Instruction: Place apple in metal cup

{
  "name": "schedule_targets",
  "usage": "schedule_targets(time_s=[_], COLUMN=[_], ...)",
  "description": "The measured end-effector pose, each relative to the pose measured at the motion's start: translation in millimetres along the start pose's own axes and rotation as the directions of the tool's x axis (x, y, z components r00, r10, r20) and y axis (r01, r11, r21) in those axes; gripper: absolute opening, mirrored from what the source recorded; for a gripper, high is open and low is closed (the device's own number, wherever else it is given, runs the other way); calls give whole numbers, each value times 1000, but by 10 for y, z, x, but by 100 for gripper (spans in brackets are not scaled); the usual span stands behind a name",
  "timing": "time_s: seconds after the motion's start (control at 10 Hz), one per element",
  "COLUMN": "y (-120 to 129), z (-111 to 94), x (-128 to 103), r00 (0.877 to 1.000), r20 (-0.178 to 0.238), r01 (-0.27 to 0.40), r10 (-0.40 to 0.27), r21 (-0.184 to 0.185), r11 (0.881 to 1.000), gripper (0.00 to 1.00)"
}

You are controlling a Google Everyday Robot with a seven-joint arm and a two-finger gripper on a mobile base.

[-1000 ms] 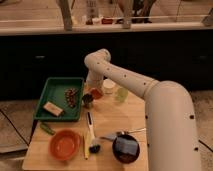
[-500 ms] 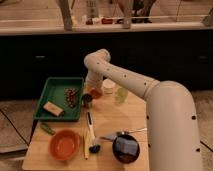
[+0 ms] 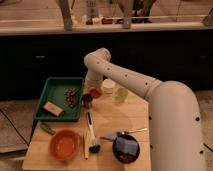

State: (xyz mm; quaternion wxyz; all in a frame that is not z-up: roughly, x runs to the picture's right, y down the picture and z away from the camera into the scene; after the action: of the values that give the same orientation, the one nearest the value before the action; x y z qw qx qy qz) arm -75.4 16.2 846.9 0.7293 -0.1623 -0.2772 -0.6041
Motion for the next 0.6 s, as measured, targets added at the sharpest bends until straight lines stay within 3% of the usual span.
schedule_targets(time_s=[0.4, 0.6], y=[-186, -246], z=[0, 6], x=[-54, -77], r00=[999, 997], r20=[12, 23], r01=[50, 72], r10=[-50, -72], r21=[18, 32], r11=[999, 997], gripper=[0, 9])
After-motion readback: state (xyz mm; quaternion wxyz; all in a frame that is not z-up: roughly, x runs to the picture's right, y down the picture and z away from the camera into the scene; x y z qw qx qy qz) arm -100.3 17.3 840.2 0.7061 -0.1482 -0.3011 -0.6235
